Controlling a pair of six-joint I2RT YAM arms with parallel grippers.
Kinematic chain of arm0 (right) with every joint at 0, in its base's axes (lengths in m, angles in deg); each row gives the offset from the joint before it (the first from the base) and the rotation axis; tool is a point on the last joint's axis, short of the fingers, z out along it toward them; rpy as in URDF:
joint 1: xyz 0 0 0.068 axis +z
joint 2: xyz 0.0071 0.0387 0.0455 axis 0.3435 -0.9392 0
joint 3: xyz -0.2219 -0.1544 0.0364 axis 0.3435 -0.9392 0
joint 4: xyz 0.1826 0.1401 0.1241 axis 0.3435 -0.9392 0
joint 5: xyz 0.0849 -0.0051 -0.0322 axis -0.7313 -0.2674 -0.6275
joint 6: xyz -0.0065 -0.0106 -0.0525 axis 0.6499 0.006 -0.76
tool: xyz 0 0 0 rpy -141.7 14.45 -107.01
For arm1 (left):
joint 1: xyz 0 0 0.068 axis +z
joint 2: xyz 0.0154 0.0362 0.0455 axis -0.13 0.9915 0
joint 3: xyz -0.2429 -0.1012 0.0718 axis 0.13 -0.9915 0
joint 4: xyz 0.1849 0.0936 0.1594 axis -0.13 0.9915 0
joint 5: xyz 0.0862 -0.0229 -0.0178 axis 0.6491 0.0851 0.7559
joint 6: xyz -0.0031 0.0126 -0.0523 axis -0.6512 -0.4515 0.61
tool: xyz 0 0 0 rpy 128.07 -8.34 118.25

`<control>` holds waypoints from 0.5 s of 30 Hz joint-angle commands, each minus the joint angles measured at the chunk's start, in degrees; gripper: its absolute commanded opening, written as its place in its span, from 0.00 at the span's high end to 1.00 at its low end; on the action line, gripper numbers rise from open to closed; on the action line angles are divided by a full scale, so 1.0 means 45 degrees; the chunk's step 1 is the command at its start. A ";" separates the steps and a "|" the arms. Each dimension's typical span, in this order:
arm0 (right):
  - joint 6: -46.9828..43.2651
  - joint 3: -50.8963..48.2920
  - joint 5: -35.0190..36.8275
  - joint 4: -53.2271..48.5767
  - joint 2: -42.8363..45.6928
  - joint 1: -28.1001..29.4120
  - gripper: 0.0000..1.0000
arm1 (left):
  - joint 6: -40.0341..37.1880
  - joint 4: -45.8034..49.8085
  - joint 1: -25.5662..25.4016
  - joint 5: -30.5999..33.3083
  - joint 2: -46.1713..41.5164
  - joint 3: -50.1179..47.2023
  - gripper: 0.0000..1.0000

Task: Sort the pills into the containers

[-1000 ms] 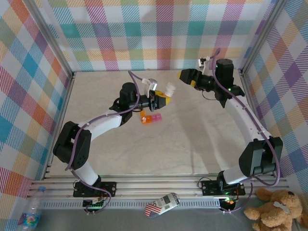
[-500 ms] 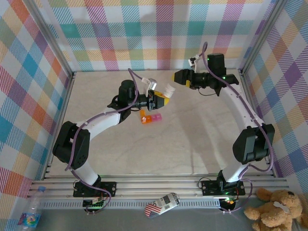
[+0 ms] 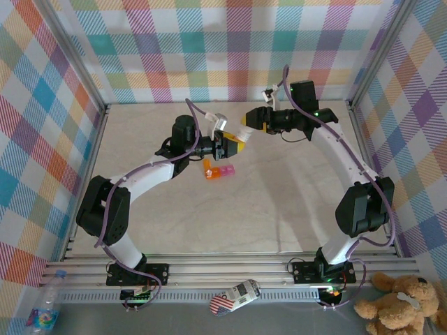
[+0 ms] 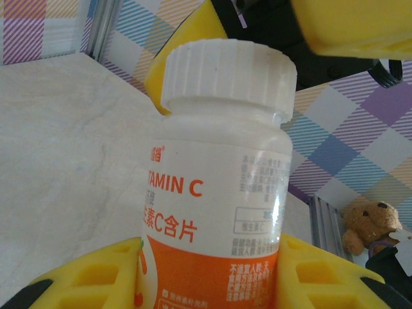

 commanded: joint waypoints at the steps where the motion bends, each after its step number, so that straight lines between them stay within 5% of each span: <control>1: -0.0154 0.0233 -0.0467 0.0030 -0.0172 0.0067 0.35 | -0.0309 -0.0135 0.0132 -0.0323 -0.0442 0.0391 1.00; 15: 0.0238 -0.0229 -0.0264 0.0370 -0.0138 0.0197 0.59 | -0.0264 -0.0301 0.0150 -0.0094 -0.0501 0.0345 1.00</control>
